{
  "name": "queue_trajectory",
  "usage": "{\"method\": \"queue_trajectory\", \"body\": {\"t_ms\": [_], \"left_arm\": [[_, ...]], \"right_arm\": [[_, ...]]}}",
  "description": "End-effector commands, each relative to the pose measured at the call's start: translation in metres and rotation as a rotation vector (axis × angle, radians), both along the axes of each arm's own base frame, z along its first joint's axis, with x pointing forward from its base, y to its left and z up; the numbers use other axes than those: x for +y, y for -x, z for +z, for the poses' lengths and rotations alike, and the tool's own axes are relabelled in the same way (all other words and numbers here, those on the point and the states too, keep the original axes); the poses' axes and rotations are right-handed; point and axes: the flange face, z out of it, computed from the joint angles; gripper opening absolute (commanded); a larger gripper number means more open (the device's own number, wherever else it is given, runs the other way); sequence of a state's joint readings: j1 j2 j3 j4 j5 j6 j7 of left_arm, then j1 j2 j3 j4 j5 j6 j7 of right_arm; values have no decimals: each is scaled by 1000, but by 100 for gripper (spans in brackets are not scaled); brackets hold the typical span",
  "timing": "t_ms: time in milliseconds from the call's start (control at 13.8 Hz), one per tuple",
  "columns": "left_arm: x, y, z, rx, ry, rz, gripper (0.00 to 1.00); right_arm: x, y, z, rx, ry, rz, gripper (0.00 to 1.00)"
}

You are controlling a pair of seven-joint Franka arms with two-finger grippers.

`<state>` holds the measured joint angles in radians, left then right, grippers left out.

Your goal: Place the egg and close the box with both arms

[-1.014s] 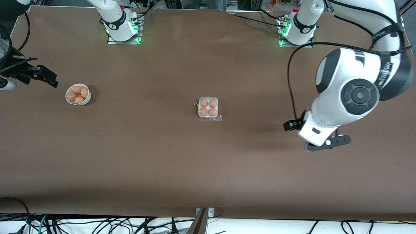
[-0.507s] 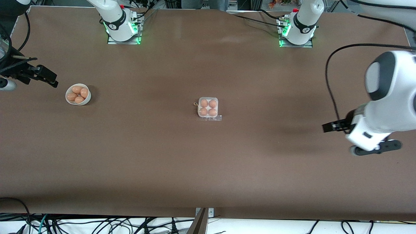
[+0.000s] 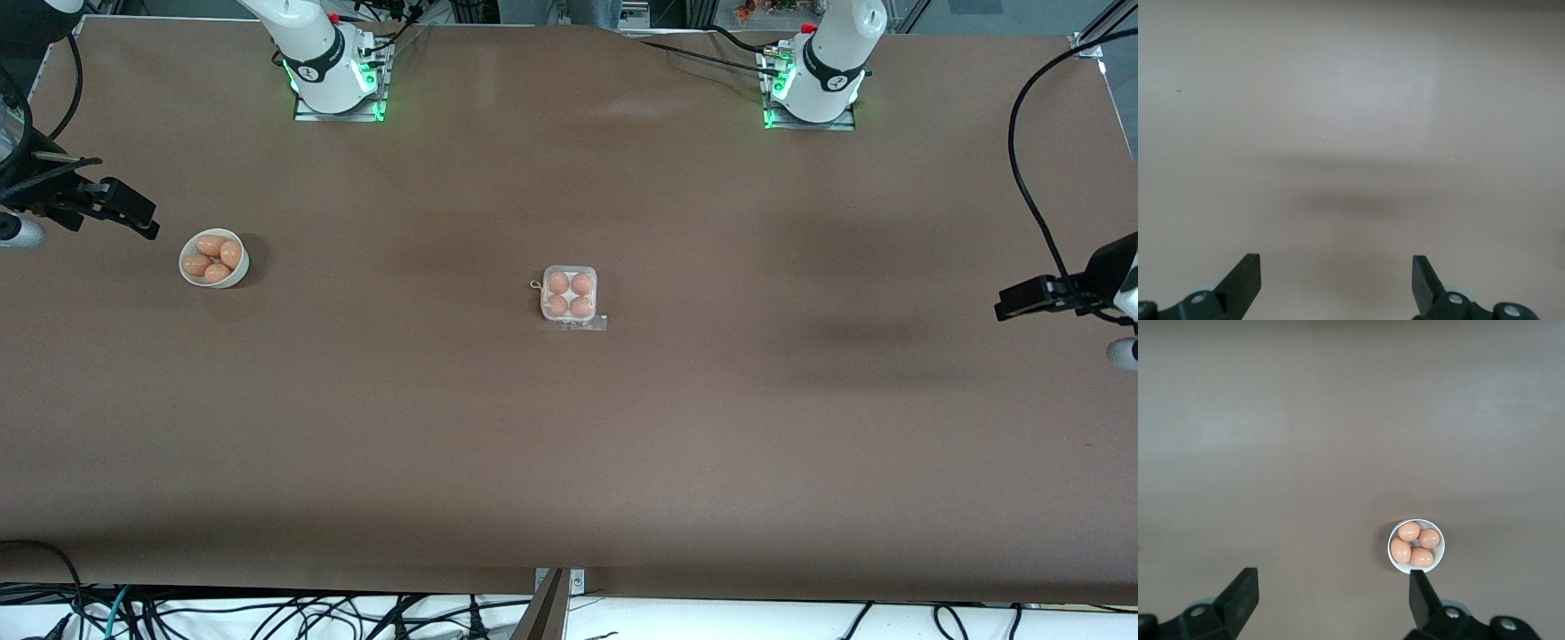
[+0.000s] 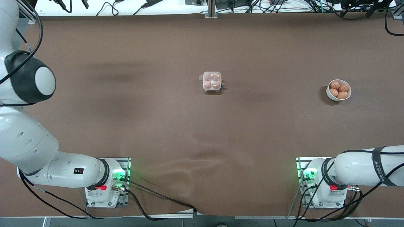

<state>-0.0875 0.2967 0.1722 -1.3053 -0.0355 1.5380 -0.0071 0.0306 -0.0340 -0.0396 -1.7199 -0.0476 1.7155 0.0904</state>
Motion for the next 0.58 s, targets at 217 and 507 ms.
{"method": "queue_trajectory", "body": {"t_ms": [217, 507], "left_arm": [[-30, 46, -7, -28, 27, -65, 100], [-43, 50, -7, -49, 30, -87, 100]], "right_arm": [[-1, 1, 3, -7, -13, 14, 100], [-1, 1, 3, -5, -13, 14, 100]]}}
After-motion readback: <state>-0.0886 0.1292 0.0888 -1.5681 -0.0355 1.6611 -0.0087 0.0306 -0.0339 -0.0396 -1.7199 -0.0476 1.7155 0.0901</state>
